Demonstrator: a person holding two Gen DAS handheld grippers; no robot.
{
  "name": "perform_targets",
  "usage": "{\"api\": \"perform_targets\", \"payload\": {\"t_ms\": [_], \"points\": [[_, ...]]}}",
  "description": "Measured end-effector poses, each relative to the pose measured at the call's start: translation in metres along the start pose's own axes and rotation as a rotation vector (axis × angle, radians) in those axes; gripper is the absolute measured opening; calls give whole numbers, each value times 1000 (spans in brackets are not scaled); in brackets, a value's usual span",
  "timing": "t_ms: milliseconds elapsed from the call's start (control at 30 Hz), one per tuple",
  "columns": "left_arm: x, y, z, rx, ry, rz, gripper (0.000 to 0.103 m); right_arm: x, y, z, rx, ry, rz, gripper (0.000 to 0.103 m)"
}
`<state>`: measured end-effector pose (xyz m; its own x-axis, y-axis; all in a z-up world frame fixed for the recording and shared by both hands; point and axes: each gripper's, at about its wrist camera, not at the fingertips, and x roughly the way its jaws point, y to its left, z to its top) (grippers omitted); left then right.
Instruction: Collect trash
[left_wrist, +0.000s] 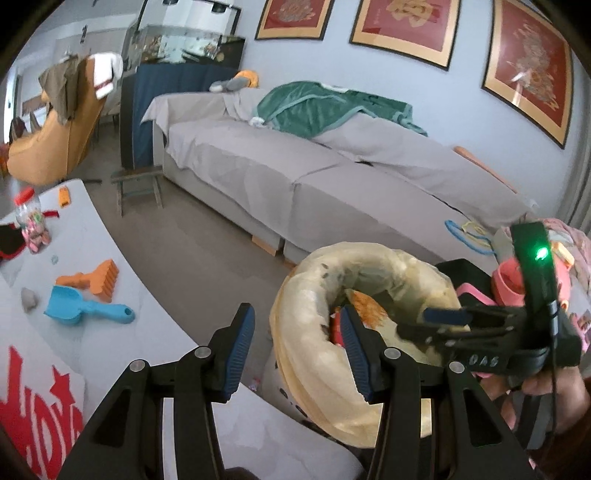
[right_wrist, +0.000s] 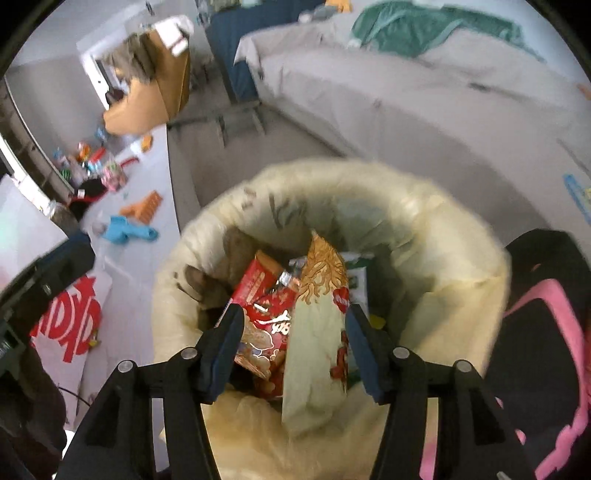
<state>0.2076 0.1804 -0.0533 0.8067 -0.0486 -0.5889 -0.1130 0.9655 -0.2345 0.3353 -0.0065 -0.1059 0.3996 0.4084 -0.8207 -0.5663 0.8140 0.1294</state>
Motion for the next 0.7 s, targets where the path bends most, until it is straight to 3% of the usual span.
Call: {"api": "perform_targets", "payload": {"t_ms": [200,467,700], "points": [[-39,-26,-20,43,-19,114,49,-68,5,-26,21,-145,-50,57],[-87,-74,-48,93,30,100,49,-161,23,-95,44,-300,-88,62],[-123,-102,-69,111,23,124,49,-197,32,-140,106,-327,-190,63]]}}
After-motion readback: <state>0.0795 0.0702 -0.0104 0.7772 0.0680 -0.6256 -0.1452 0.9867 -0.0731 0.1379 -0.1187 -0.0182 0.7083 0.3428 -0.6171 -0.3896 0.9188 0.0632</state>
